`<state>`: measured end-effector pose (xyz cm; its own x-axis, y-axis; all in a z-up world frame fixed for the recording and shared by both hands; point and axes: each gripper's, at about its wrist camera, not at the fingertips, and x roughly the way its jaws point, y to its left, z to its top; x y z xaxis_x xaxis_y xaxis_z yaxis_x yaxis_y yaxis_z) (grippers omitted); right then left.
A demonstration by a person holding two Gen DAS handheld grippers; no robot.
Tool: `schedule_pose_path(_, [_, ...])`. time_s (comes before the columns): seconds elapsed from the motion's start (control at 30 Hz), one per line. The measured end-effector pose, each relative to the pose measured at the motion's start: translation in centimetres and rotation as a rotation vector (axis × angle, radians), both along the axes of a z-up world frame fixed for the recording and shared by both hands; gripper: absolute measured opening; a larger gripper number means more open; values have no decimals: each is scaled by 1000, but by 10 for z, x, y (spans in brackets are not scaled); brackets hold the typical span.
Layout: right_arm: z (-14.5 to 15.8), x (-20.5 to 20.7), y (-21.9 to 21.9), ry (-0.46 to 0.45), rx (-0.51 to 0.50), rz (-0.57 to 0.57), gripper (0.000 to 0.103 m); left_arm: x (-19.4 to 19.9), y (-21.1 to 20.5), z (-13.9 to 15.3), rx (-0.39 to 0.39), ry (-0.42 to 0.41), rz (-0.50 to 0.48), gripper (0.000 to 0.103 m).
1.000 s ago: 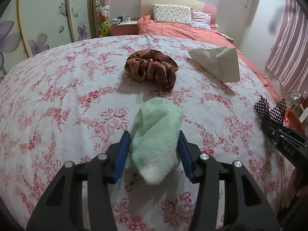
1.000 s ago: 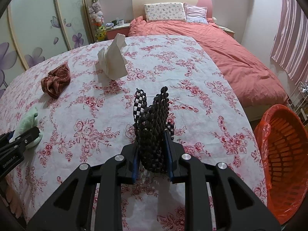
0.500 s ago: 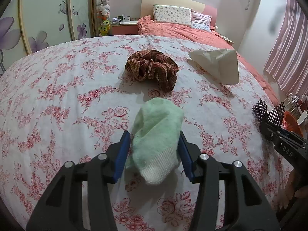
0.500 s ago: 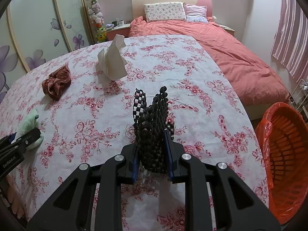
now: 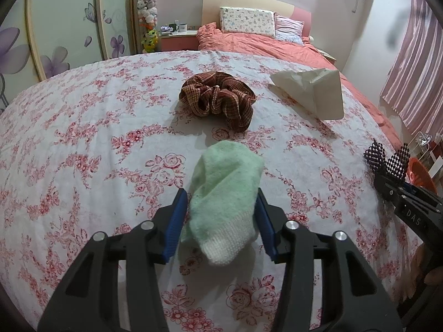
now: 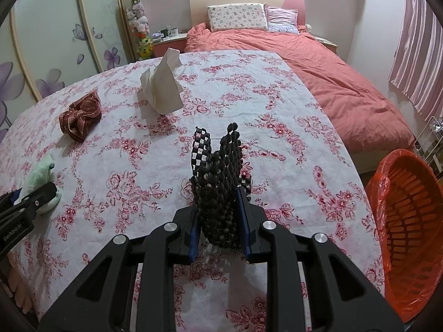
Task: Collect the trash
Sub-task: 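Lift the mesh pad with the right tool while the left tool lifts the towel, then carry the mesh pad and towel over the orange basket and open both tools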
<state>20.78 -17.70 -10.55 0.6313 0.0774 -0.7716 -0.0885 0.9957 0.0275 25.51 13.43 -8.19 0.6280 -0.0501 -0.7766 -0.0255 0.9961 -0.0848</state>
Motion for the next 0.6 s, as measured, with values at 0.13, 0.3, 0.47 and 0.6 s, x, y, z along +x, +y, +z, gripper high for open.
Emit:
schedule_pose_path(0.13, [2,-3,-7,-20,38,-25,20,-1,-6,2,-5,-3,-22,20])
schedule_pose_path(0.3, [17,-18,-24,-70,94,-25,19,-5,-16,17,-38,-20,-47,15])
schedule_pose_path(0.47, [51,-38,-50,-155,151,-59,19,-15,-43,41,-75,-60,-107,13])
schedule_pose_path(0.6, [73,-55,-74,-220,189,-100,19,-25,-79,63,-96,-104,-185,13])
